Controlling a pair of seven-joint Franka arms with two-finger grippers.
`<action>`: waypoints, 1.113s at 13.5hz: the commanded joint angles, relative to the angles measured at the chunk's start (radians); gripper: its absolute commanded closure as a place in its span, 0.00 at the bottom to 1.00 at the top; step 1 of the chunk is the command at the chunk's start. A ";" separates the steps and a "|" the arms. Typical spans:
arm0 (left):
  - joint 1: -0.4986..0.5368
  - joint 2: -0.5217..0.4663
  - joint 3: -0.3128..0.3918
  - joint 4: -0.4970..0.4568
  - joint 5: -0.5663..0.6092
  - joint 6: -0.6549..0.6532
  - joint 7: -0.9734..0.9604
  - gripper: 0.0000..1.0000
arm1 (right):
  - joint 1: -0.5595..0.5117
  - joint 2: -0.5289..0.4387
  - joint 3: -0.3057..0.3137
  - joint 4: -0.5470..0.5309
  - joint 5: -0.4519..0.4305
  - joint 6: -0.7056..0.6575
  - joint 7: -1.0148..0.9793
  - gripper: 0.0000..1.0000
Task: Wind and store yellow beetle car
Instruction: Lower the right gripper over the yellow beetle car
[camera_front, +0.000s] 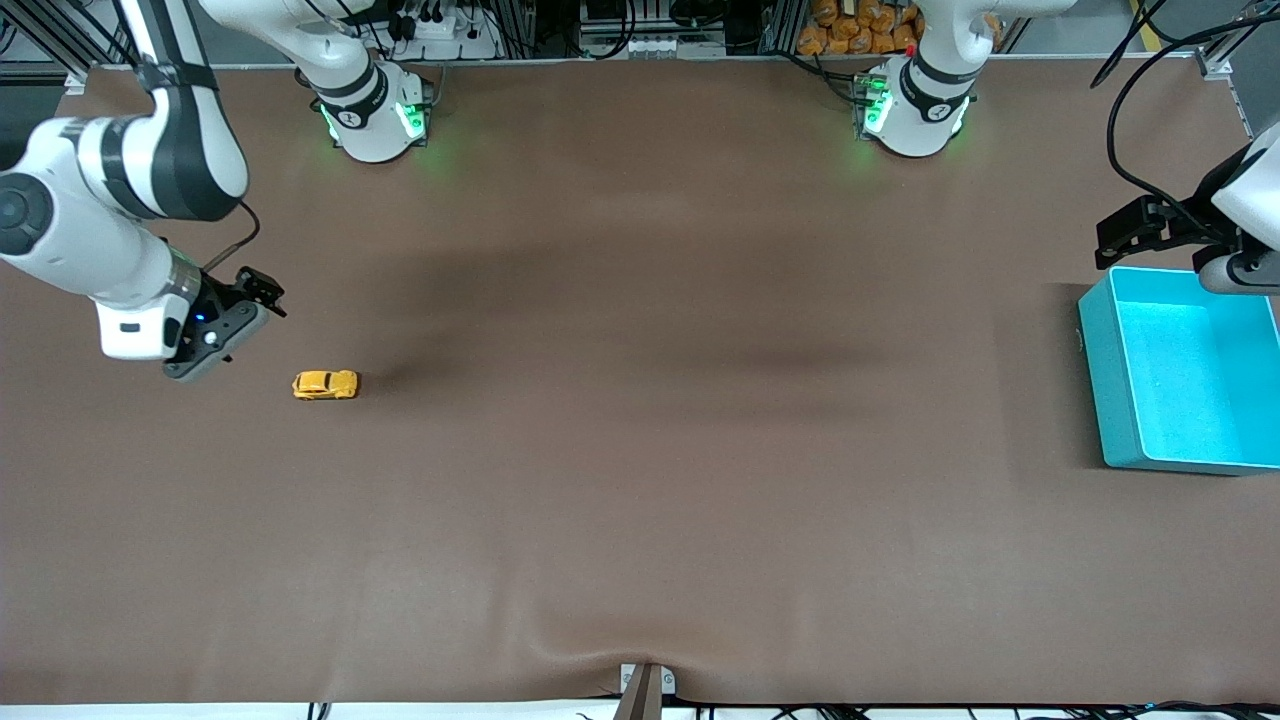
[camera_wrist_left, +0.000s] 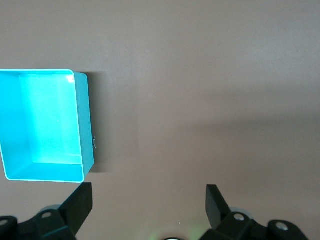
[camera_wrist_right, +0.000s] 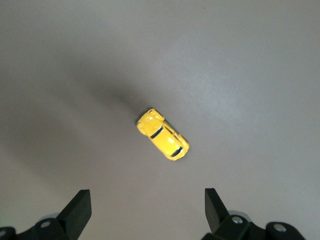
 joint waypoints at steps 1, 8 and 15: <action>0.005 -0.014 -0.003 -0.007 0.003 -0.007 0.004 0.00 | -0.002 0.052 -0.004 -0.010 -0.027 0.077 -0.201 0.00; 0.005 -0.012 -0.003 -0.004 0.005 -0.007 0.003 0.00 | -0.016 0.172 -0.004 -0.036 -0.005 0.208 -0.536 0.00; 0.018 -0.012 -0.003 -0.005 0.009 -0.007 0.003 0.00 | -0.027 0.284 -0.004 -0.050 0.139 0.254 -0.708 0.00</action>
